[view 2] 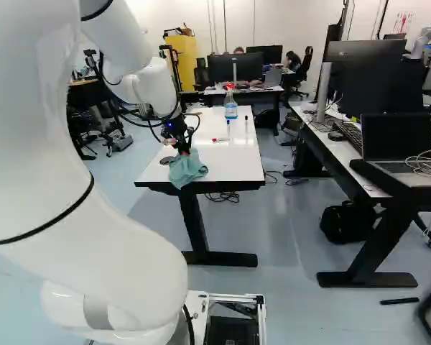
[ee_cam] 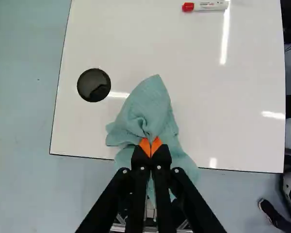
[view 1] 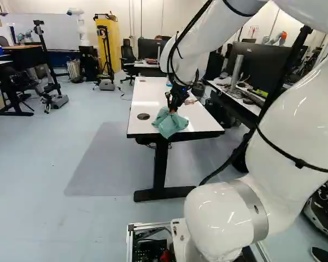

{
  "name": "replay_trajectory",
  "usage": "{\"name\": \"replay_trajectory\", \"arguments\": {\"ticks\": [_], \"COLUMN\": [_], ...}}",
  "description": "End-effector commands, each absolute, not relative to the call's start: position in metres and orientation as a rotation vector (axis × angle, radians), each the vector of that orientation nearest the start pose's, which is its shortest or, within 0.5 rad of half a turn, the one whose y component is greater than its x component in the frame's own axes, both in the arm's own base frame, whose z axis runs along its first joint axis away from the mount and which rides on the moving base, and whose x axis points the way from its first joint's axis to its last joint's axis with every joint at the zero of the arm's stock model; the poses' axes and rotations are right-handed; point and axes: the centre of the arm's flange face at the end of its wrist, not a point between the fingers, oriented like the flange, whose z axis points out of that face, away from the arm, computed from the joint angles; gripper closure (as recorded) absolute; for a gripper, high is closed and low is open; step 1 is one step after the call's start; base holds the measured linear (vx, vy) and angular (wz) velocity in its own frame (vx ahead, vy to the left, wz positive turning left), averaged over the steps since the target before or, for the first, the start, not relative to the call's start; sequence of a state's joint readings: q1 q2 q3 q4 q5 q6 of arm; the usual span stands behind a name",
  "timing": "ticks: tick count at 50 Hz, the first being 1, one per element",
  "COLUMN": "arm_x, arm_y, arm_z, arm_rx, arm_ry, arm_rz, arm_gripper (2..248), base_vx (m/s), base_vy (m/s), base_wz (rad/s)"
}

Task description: Clean the table with the green towel

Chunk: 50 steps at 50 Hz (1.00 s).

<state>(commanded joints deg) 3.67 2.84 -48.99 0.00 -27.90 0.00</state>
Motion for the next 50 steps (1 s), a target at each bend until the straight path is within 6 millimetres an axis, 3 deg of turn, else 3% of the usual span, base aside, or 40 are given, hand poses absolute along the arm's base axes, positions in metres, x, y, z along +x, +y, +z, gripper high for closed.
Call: {"name": "replay_trajectory", "arguments": {"ticks": [20, 50], "arm_x": [0.444, 0.449], "arm_y": [0.005, -0.006], "arm_z": [0.526, 0.526], "arm_rx": [-3.071, -3.076], "arm_ry": [-0.016, 0.020], "arm_rz": [-0.651, -0.651], "arm_gripper": [229, 229], "base_vx": [0.000, 0.000], "base_vy": [0.000, 0.000], "base_wz": [0.000, 0.000]}}
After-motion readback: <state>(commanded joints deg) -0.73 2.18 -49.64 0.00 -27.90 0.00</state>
